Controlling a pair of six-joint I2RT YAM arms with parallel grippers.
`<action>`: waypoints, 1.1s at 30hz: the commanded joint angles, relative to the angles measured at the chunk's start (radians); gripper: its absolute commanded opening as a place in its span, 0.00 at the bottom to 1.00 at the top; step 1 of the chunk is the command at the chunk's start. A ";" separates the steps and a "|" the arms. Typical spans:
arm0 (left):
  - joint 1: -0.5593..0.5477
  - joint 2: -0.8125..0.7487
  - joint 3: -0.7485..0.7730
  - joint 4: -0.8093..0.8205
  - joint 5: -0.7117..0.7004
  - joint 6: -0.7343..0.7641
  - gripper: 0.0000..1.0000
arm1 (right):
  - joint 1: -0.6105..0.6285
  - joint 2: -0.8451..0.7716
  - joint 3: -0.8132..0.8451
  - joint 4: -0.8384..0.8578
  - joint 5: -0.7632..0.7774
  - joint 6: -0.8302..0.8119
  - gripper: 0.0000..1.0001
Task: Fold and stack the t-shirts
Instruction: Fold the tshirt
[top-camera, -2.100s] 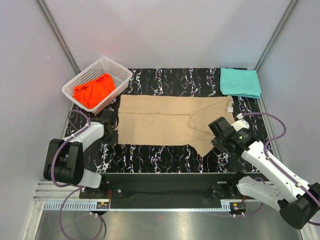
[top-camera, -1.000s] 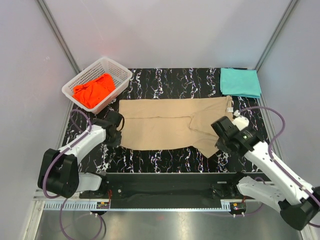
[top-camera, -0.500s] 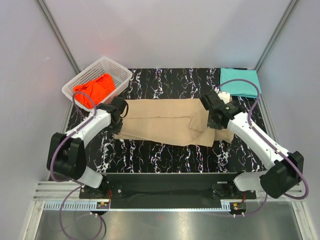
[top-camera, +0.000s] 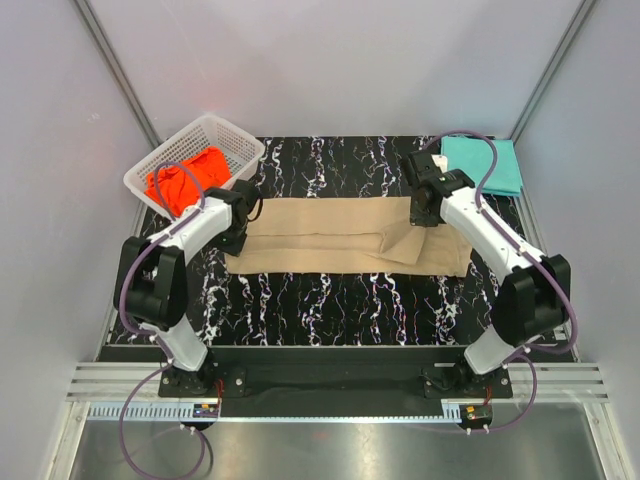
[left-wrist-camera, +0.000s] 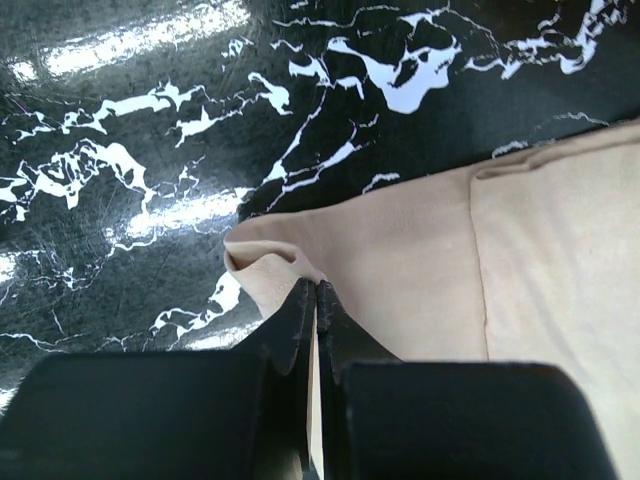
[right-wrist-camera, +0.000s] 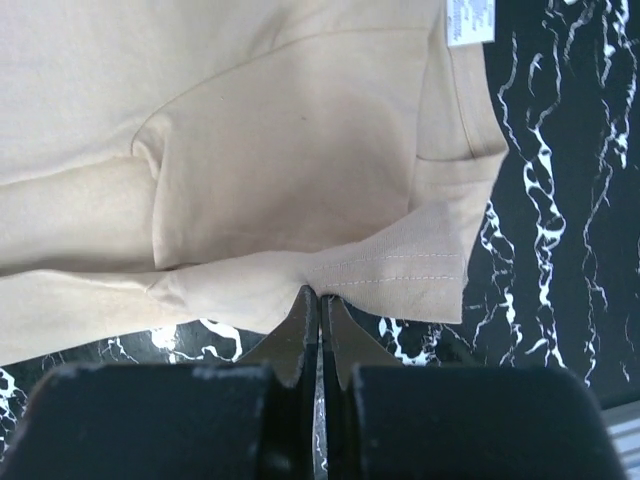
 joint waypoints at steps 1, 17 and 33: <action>0.015 0.042 0.062 -0.045 -0.082 -0.027 0.00 | -0.012 0.038 0.082 0.050 -0.024 -0.060 0.00; 0.021 0.113 0.178 -0.077 -0.111 -0.004 0.00 | -0.070 0.093 0.166 -0.001 0.002 -0.061 0.00; 0.022 0.254 0.290 -0.122 -0.113 0.015 0.00 | -0.119 0.155 0.178 0.063 -0.027 -0.093 0.00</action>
